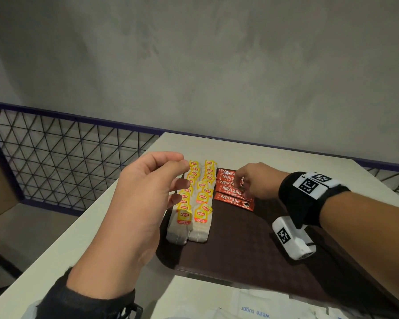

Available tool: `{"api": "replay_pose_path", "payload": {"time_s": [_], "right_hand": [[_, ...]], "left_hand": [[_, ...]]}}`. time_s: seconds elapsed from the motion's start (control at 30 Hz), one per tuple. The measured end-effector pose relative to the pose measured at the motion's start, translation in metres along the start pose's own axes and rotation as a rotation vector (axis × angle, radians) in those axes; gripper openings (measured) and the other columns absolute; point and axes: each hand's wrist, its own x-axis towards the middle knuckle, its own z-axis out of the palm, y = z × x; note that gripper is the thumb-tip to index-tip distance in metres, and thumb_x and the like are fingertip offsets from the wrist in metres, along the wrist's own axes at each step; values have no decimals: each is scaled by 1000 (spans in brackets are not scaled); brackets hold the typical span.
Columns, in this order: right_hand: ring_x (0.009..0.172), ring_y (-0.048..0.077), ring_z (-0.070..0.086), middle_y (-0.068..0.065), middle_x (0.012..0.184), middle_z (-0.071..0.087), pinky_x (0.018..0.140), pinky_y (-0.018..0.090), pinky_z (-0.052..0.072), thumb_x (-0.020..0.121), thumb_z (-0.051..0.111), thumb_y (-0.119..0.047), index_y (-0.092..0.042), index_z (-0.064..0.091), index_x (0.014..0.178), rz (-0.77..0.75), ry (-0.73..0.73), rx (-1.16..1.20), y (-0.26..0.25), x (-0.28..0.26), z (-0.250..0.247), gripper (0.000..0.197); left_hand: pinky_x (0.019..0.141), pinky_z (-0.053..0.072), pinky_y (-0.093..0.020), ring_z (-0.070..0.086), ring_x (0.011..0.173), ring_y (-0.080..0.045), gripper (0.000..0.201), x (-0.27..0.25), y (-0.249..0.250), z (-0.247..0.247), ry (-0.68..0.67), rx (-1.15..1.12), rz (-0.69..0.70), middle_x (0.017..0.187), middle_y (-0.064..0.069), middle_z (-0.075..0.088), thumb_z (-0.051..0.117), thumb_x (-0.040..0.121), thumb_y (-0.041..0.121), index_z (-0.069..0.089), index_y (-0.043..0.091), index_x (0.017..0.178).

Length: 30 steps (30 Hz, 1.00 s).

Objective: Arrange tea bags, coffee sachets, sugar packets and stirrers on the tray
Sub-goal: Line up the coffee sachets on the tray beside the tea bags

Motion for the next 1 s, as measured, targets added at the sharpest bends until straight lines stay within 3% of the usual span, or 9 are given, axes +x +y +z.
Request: {"api": "replay_pose_path", "payload": {"time_s": [0.13,0.27,0.4,0.57,0.83,1.0], "right_hand": [[97,16,63,-5,102,63,81,31,57,87,74,-10,-23,71,107,-18,-20,4,-1,0,1,24],[94,14,61,-7,99,60,74,25,51,89,75,-13,-24,71,107,-28,-11,-1,-1,1,1,21],[97,15,63,-4,106,64,76,27,55,91,72,-20,-24,70,105,-24,18,50,-1,0,0,15],[91,12,63,-8,96,66,73,26,52,83,80,-31,-27,71,94,-75,-23,83,-5,-9,-1,14],[80,5,59,-11,87,63,65,22,44,85,80,-25,-27,73,97,-95,-21,62,-6,-5,7,14],[86,9,62,-7,95,68,73,25,50,85,80,-29,-27,74,99,-97,-7,109,-3,-5,5,15]], "left_hand": [[66,44,-32,66,73,-17,13,0,-1,0,3,2,1,82,1,76,72,90,10,72,22,84],[66,45,-32,65,71,-16,13,0,-1,1,4,-1,1,79,2,75,72,89,9,71,20,84],[66,45,-31,64,69,-16,12,0,0,2,5,-4,3,77,2,74,72,89,8,71,19,85],[64,45,-31,64,68,-15,13,0,0,3,18,-8,-2,77,2,73,72,89,7,71,19,84],[65,45,-31,63,67,-15,14,-1,1,3,26,-4,-4,77,2,73,72,89,6,71,19,83],[65,45,-31,63,69,-16,15,-1,1,4,30,3,-3,76,3,73,72,89,6,71,19,83]]}}
